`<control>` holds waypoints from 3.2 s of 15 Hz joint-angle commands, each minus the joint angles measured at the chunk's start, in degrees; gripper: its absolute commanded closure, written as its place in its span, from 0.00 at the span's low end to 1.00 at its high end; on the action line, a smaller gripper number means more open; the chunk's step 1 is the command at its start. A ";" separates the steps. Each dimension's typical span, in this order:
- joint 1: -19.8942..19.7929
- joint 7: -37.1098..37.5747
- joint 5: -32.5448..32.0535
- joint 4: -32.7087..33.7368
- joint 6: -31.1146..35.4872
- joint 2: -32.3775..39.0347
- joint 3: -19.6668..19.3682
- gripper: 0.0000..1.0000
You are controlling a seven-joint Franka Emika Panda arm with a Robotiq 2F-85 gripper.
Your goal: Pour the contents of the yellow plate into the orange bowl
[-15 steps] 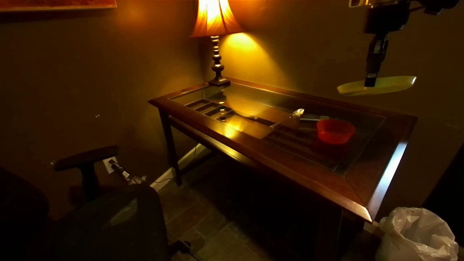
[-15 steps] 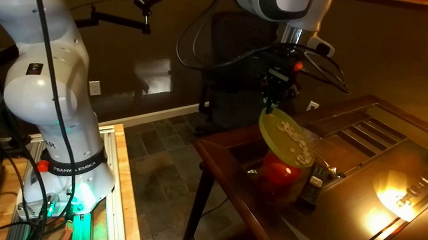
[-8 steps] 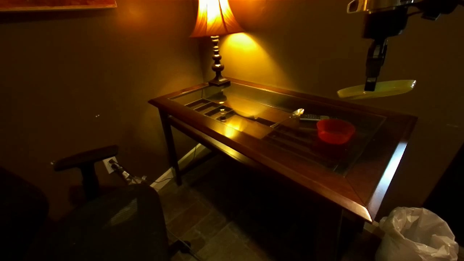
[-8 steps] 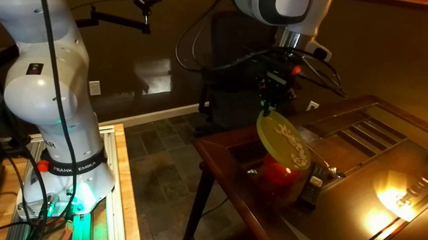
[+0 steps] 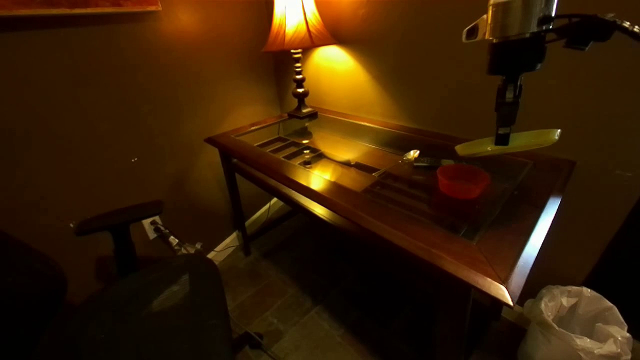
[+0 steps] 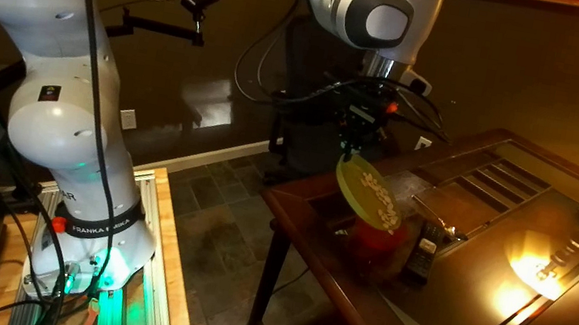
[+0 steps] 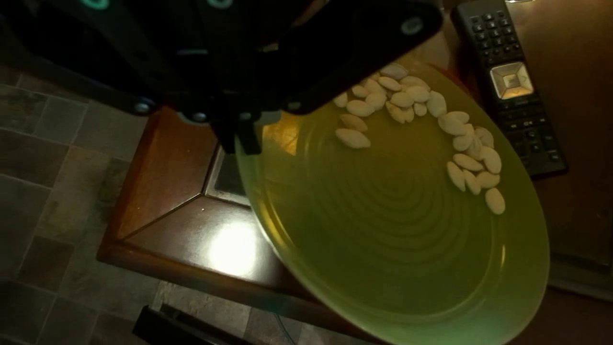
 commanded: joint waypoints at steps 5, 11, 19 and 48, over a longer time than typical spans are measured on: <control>-1.06 -7.36 7.94 2.91 -2.85 3.91 -0.44 0.99; -2.39 -10.24 10.26 6.54 -6.51 6.77 -0.35 0.99; -4.22 -15.40 10.74 14.79 -14.68 12.24 0.13 0.99; -11.23 -20.24 17.92 43.69 -42.03 31.98 1.53 0.99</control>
